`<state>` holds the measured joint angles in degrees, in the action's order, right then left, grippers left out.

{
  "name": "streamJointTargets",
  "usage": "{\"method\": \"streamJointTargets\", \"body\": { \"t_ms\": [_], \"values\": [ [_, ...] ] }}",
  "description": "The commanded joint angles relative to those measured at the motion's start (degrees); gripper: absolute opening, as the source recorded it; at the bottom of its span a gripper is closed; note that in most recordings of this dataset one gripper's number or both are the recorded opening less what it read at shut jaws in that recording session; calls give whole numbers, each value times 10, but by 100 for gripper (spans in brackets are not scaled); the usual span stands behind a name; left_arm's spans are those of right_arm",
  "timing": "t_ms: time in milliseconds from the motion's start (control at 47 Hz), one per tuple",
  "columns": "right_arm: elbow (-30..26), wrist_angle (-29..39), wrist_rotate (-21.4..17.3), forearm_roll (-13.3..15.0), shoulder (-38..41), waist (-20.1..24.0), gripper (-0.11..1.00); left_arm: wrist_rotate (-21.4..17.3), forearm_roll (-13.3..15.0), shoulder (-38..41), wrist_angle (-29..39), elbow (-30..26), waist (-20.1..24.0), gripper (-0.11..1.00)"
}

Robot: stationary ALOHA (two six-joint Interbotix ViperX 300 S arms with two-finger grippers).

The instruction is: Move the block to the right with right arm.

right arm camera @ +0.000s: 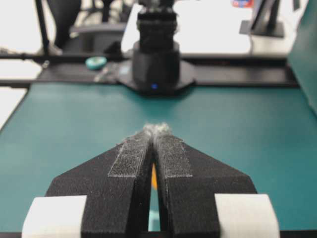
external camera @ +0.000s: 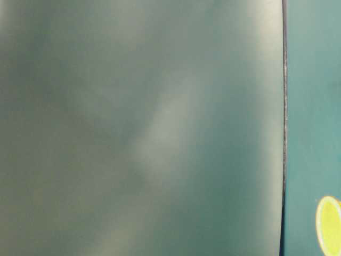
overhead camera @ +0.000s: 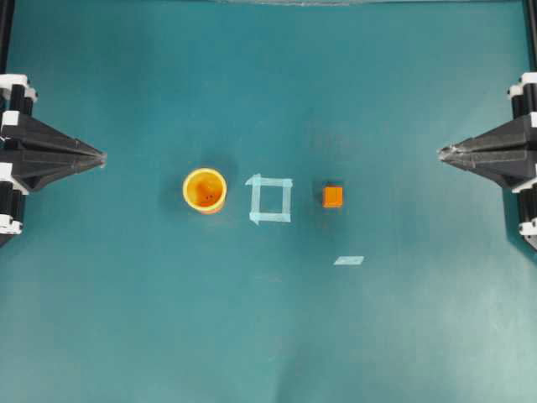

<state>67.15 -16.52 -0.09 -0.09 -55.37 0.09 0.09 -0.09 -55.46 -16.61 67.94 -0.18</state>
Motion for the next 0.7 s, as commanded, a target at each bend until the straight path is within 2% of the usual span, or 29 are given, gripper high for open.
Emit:
{"method": "streamJointTargets", "body": {
  "t_ms": [0,170,319,532,596,681],
  "values": [
    [-11,0,-13,-4,10,2,0,11,-3,0,17,-27,-1,0],
    [-27,50,-16,-20,41,-2,0,12,-3,-5,65,-34,-1,0],
    [-42,70,-29,-42,83,-17,0,12,-3,-8,79,-35,-1,0],
    [-51,67,-47,-43,141,-33,1,12,-3,-8,82,-35,-1,0],
    [-54,68,-48,-43,157,-34,5,12,-3,-8,82,-35,-1,0],
    [-58,70,-48,-43,177,-36,16,12,-3,-8,82,-35,-1,0]
  ]
}}
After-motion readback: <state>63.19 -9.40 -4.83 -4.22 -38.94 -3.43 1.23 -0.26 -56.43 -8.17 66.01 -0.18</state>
